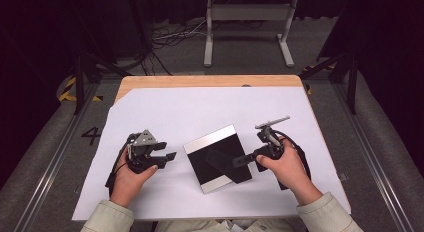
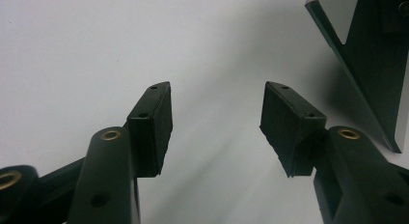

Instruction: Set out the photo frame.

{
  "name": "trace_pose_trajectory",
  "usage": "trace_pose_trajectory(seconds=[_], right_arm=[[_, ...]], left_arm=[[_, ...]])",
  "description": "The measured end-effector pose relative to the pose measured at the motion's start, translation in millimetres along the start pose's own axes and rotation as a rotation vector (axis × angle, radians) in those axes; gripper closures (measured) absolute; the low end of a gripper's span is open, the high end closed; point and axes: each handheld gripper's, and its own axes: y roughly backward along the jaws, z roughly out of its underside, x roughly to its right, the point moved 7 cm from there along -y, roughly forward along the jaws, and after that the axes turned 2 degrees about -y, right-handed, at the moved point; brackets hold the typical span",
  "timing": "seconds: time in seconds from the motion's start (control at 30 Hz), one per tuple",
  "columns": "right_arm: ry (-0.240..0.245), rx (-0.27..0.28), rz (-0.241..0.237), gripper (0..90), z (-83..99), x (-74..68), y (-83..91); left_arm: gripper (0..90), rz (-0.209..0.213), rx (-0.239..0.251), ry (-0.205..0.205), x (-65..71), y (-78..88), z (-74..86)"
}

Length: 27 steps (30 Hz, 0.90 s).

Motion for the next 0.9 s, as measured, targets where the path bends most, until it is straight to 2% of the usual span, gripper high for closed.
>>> trace_pose_trajectory(seconds=[0.2, 0.3, 0.43, 0.47, 0.5, 0.6, 0.8, 0.83, 0.9], right_arm=[[0.040, 0.059, -0.001, 87.7, -3.8, -4.5, 2.7], [0.049, 0.100, -0.019, 87.7, -7.4, -6.4, 6.0], [0.096, 0.169, -0.017, 87.7, -11.6, -10.8, 10.4], [0.096, 0.169, -0.017, 87.7, -11.6, -10.8, 10.4], [0.117, 0.196, -0.023, 87.7, -12.9, -12.9, 12.0], [0.136, 0.221, -0.025, 87.7, -13.9, -15.0, 12.7], [0.239, 0.273, 0.004, 87.7, -15.6, -17.5, 10.9], [0.289, 0.312, 0.010, 87.7, -16.5, -17.3, 10.1], [0.340, 0.353, 0.014, 87.7, -17.1, -17.2, 9.6]], left_arm=[[45.6, -0.001, -0.001, 0.001, 0.0, -0.1, 0.1], [45.6, -0.002, -0.001, 0.003, -0.2, -0.2, 0.2], [45.5, -0.002, -0.002, 0.004, -0.2, -0.4, 0.4], [45.5, -0.002, -0.002, 0.006, 0.0, -0.5, 0.4], [45.5, -0.004, -0.002, 0.008, 0.0, -0.4, 0.4], [45.4, -0.005, -0.001, 0.007, -0.1, -0.3, 0.3], [45.3, -0.007, -0.002, 0.005, -0.6, -0.3, 0.4], [45.3, -0.009, 0.000, 0.007, -0.4, -0.4, 0.3], [45.4, -0.009, -0.001, 0.007, -0.5, -0.5, 0.3]])
